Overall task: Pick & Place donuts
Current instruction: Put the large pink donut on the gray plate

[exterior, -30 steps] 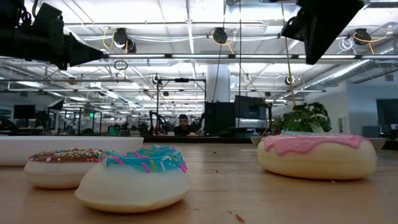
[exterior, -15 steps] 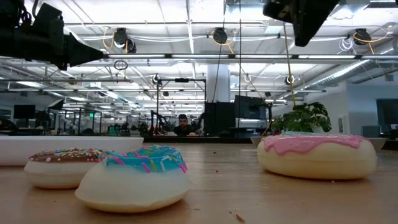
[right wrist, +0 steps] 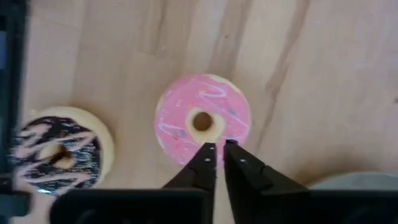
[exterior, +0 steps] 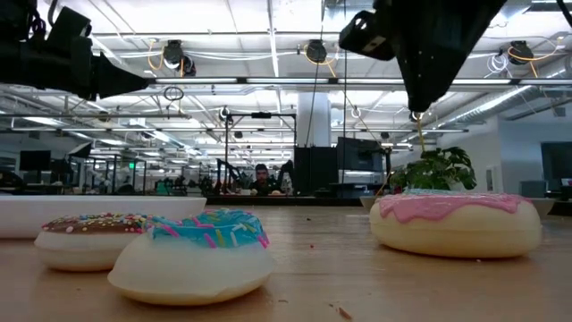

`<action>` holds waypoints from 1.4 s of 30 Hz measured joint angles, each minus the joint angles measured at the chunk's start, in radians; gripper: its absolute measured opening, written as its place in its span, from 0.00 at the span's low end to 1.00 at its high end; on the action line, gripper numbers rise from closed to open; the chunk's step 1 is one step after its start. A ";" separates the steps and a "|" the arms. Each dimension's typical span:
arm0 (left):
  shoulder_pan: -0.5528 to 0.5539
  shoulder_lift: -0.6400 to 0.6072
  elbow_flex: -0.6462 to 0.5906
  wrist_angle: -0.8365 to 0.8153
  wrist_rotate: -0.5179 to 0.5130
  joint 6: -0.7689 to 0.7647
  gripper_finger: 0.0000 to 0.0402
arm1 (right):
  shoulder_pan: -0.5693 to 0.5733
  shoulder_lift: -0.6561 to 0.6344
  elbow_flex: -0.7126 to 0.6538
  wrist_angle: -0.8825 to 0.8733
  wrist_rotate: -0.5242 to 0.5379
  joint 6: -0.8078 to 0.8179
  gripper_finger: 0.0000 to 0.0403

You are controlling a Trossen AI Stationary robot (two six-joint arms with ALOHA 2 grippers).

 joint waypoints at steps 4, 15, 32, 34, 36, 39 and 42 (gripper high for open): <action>0.000 0.000 0.000 0.010 0.000 0.000 0.08 | -0.016 -0.002 -0.020 0.029 -0.006 -0.004 0.22; 0.000 0.000 0.000 0.012 0.000 0.001 0.08 | -0.021 -0.002 -0.128 0.153 0.032 -0.072 0.56; 0.000 0.000 0.000 0.008 0.000 0.002 0.08 | -0.030 -0.002 -0.311 0.374 0.029 -0.064 0.58; 0.000 0.000 0.000 0.009 0.000 0.002 0.08 | -0.034 -0.002 -0.333 0.397 0.024 -0.064 0.58; 0.000 0.000 0.000 0.009 0.000 0.002 0.08 | -0.040 -0.003 -0.351 0.416 0.006 -0.064 0.58; 0.000 0.000 0.000 0.009 0.000 0.002 0.08 | -0.051 -0.003 -0.371 0.434 -0.023 -0.066 0.56; 0.000 0.000 0.000 0.009 0.000 0.002 0.08 | -0.053 -0.005 -0.381 0.436 -0.024 -0.067 0.51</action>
